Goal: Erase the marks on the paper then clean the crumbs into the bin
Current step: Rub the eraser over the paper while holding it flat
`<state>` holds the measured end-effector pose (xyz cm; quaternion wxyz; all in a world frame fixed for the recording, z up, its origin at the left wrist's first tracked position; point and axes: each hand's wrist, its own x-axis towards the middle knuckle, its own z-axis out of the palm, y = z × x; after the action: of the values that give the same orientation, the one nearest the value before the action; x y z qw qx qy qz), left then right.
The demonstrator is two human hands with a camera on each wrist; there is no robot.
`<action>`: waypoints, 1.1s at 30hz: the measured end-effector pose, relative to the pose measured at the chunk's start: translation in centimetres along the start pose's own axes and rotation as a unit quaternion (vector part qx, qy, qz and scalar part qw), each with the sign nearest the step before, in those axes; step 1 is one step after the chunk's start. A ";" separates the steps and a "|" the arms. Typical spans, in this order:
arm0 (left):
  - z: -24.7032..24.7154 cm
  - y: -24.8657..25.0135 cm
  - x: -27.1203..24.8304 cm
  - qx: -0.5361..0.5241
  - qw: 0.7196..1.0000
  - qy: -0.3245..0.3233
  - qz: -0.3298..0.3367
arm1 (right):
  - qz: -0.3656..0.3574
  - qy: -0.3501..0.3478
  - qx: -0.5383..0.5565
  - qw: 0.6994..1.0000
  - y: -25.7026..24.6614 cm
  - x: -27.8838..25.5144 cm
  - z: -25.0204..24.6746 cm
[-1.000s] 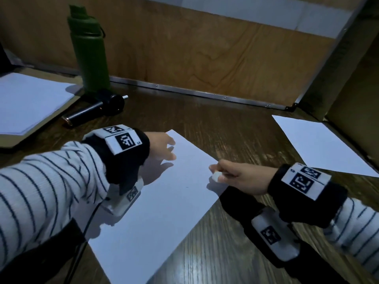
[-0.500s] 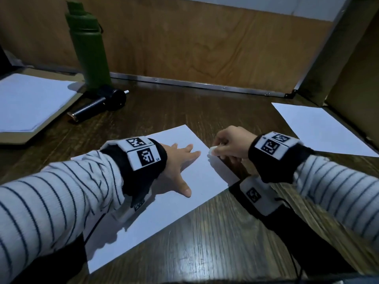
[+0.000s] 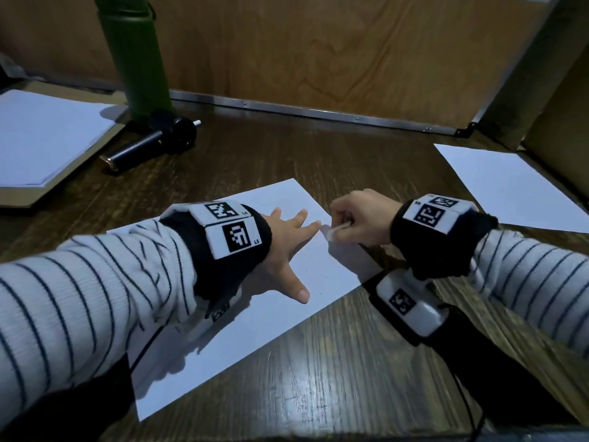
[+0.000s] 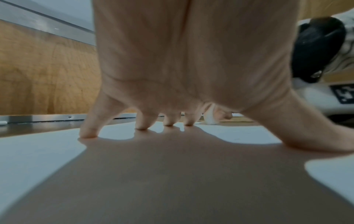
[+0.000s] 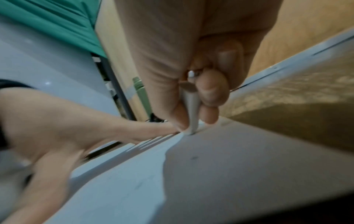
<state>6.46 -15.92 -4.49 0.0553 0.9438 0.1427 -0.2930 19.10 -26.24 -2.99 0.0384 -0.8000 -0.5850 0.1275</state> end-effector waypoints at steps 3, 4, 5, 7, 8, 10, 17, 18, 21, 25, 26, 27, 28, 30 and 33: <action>0.0 0.0 0.0 -0.005 1.000 0.005 0.006 | -0.055 -0.024 0.016 0.998 -0.8 -1.0 0.5; 0.0 -0.1 0.1 -0.011 1.000 0.006 0.008 | -0.076 -0.048 0.015 0.996 -1.3 -1.5 0.8; 0.0 0.0 0.1 -0.016 1.000 0.006 0.008 | -0.088 -0.072 0.013 0.993 -1.6 -1.9 1.0; 0.0 -0.2 0.0 -0.021 1.000 0.012 0.013 | -0.058 -0.097 0.052 0.992 -1.2 -2.0 0.9; -0.2 -0.3 -0.1 -0.027 0.999 0.017 0.018 | -0.019 -0.085 0.123 0.989 -0.9 -2.0 0.7; -0.6 -1.1 -0.6 -0.048 0.998 0.033 0.013 | 0.073 -0.017 0.343 0.936 -0.3 -1.9 0.0; -0.7 -4.6 -2.7 0.031 0.991 -0.054 -0.120 | 0.164 -0.103 0.784 0.589 -4.4 -3.6 2.3; -0.5 -4.9 -2.6 0.035 0.989 -0.067 -0.124 | 0.147 -0.137 0.794 0.574 -5.6 -3.8 3.3; 0.1 -5.3 -2.2 0.038 0.989 -0.067 -0.125 | 0.137 -0.178 0.795 0.563 -7.8 -4.0 5.5; 0.3 -5.6 -2.3 0.030 0.992 -0.049 -0.116 | 0.214 -0.022 0.807 0.549 -5.3 -2.9 4.9; 0.2 -5.6 -2.3 0.030 0.992 -0.048 -0.115 | 0.252 0.067 0.799 0.542 -3.9 -2.5 4.3; 0.2 -5.5 -2.4 0.031 0.992 -0.048 -0.114 | 0.286 0.156 0.782 0.531 -2.6 -2.2 3.7; 0.1 -5.4 -2.4 0.034 0.992 -0.048 -0.115 | 0.306 0.223 0.769 0.515 -1.5 -2.1 3.0; 0.0 -5.2 -2.5 0.032 0.991 -0.049 -0.118 | 0.304 0.240 0.782 0.488 -0.8 -2.3 2.2; -0.1 -4.9 -2.5 0.033 0.990 -0.050 -0.126 | 0.243 0.041 0.837 0.489 -3.7 -3.1 2.9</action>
<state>3.02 -11.81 -3.06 -0.0066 0.9038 0.2478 -0.3489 14.05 -28.32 -4.55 0.6813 -0.5064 0.0171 0.5283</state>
